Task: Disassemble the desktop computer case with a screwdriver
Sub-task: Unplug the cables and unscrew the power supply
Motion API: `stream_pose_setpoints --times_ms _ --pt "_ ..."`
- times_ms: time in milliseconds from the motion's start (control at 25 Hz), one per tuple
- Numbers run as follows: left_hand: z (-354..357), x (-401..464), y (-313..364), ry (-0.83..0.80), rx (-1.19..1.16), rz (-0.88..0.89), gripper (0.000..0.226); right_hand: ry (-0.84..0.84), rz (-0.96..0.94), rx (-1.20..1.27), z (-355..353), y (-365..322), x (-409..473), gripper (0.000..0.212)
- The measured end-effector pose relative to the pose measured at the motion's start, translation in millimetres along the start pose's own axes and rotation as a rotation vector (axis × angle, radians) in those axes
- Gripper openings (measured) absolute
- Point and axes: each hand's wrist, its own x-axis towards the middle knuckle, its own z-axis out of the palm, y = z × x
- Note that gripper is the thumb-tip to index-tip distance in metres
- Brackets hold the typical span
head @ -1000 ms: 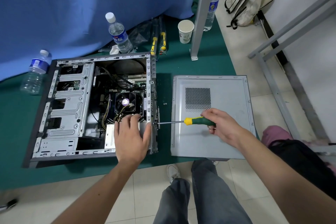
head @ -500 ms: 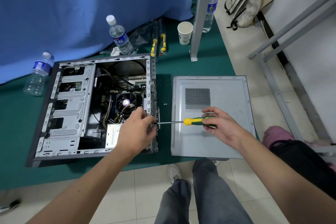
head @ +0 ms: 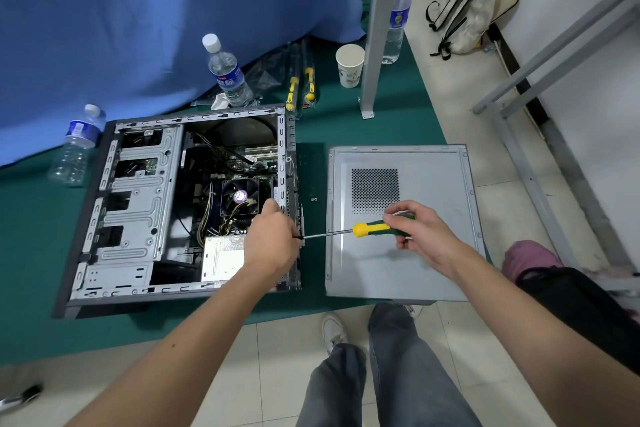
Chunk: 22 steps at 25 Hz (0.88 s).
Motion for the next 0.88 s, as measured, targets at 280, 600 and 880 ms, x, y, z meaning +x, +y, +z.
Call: stream_pose_setpoints --times_ms 280,600,880 --pt "1 -8 -8 0.168 -0.052 0.161 0.013 0.02 0.126 0.144 -21 18 -14 0.021" --pt "0 -20 -4 0.039 -0.57 0.046 0.017 -0.252 0.07 0.065 54 3 -35 0.015" --pt "-3 -28 3 -0.37 -1.107 -0.179 0.033 -0.153 -0.254 -0.13 96 -12 -37 0.007"
